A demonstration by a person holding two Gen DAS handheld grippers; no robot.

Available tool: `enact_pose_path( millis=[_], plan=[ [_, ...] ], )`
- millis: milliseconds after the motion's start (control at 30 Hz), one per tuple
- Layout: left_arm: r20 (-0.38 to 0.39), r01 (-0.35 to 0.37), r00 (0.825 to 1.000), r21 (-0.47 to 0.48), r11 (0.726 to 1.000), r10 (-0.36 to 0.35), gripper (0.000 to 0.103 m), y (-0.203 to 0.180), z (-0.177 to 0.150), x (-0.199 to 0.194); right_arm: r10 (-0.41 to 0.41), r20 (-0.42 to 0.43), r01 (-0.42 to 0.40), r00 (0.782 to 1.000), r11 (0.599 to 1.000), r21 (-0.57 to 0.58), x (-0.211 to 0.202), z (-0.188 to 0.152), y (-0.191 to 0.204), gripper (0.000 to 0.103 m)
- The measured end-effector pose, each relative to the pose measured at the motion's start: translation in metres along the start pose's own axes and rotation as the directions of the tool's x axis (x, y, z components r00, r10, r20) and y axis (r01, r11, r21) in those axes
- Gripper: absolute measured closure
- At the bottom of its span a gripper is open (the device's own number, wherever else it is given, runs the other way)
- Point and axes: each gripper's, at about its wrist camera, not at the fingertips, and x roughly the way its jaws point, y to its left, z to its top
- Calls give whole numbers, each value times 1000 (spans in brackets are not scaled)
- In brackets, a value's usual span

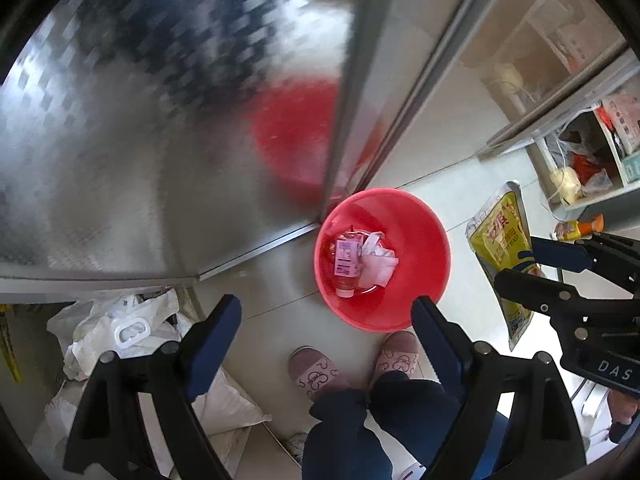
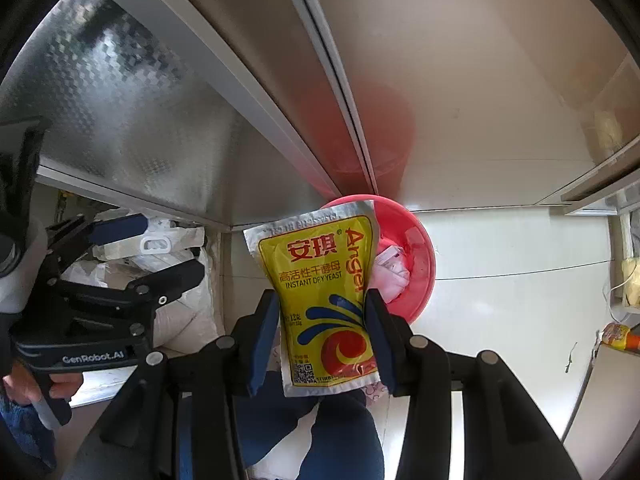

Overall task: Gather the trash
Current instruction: 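Open the left tool to drop the white wipe into the red bin, then open the right tool to drop the yeast sachet into the red bin, then raise both open tools back up to the counter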

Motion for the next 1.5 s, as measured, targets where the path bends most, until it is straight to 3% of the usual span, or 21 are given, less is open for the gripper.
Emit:
enact_pose_path(
  millis=[300, 433, 467, 533, 633, 700, 800, 933, 1133, 1300, 1500],
  plan=[
    [-13, -7, 1000, -6, 1000, 7, 17, 12, -2, 6, -91, -4, 91, 996, 995, -33, 7, -2, 13, 59],
    [-10, -7, 1000, 6, 1000, 8, 17, 13, -3, 1, -82, -20, 81, 996, 997, -18, 4, -5, 16, 55],
    [-9, -9, 1000, 3, 1000, 9, 17, 13, -2, -2, -81, -22, 80, 996, 997, -16, 2, -6, 17, 52],
    [-5, -11, 1000, 0, 1000, 11, 17, 13, -2, -10, -76, -10, 76, 997, 997, -7, -6, -7, 18, 36],
    [16, -27, 999, 4, 1000, 27, 17, 10, -2, -32, -78, -1, 78, 997, 997, 0, -25, -8, 22, 32],
    [44, -46, 998, 19, 999, 45, 17, 5, -1, -52, -89, 4, 89, 996, 996, 6, -43, -9, 25, 32],
    [73, -13, 997, 31, 999, 10, 17, -1, 0, -91, -108, 21, 108, 994, 994, 18, -89, -12, 31, 32],
    [117, 6, 993, 59, 998, -13, 17, -16, 6, -163, -147, 78, 145, 986, 989, 32, -163, -15, 43, 22],
    [241, -3, 970, 94, 996, -20, 17, -35, 12, -279, -137, 185, 130, 973, 990, 47, -270, -12, 61, 15],
    [333, -40, 943, 88, 995, 9, 17, -41, 19, -357, -163, 322, 166, 933, 986, 18, -341, -7, 83, 10],
    [444, -105, 893, 51, 993, 72, 11, -40, 17, -417, -191, 438, 214, 879, 977, -3, -394, -2, 103, 5]
  ],
)
